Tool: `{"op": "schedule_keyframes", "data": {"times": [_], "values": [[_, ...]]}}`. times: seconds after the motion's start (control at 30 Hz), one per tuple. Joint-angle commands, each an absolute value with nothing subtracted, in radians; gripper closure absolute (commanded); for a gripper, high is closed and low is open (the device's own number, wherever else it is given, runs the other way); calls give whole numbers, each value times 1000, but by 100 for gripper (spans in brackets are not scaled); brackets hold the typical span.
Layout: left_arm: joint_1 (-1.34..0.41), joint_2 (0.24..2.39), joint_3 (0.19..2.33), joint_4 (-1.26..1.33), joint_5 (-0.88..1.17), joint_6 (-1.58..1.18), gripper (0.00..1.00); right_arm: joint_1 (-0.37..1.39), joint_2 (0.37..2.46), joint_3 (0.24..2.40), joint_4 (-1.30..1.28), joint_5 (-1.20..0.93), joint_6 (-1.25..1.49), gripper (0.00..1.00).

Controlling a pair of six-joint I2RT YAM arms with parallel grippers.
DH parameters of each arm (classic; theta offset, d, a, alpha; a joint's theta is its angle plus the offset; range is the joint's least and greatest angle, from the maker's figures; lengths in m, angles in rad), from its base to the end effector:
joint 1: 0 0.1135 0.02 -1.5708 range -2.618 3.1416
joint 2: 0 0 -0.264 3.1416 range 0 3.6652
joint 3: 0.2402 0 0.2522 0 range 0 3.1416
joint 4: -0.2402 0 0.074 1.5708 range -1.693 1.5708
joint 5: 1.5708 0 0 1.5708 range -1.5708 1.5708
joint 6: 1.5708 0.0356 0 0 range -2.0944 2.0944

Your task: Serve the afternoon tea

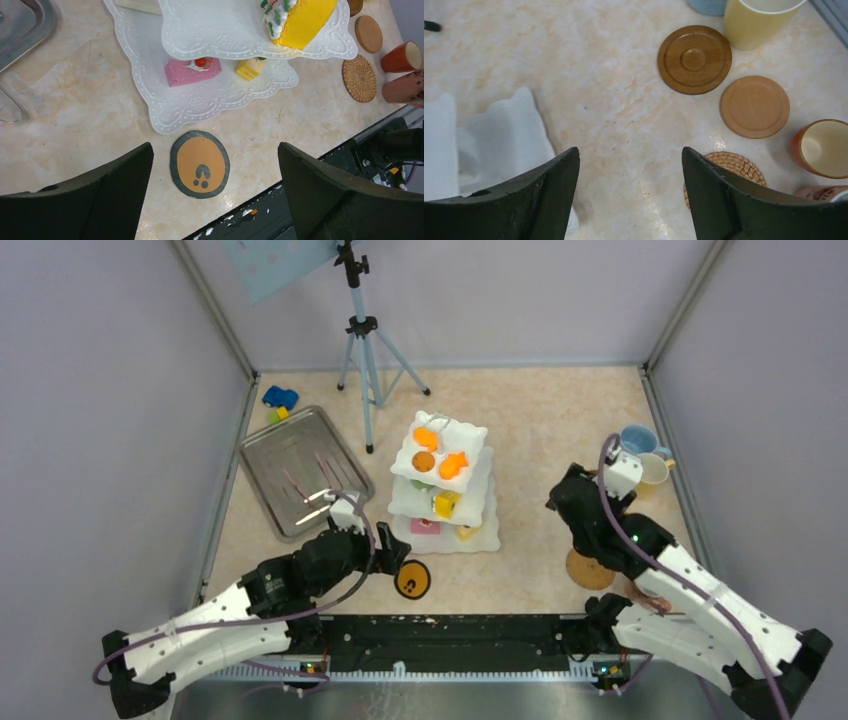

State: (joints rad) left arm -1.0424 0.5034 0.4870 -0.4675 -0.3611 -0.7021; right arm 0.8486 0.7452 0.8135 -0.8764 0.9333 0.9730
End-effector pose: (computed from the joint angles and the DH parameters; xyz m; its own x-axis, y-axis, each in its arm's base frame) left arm 0.0762 -0.1056 0.2469 -0.5990 -0.1723 -0.7820 0.3450 0.8258 -0.4462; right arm 0.1087 0.0802 0.3003 -0.3348 0.3642 -0.8691 0.3502 0.9043 0.2441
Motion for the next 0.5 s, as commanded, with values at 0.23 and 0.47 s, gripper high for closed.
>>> {"op": "schedule_keyframes", "data": {"times": [0.23, 0.47], "values": [[-1045, 640, 664, -470, -376, -632, 1, 488, 980, 822, -665, 523, 759, 24], [-1045, 743, 729, -528, -388, -721, 1, 486, 1014, 843, -754, 653, 830, 16]]}}
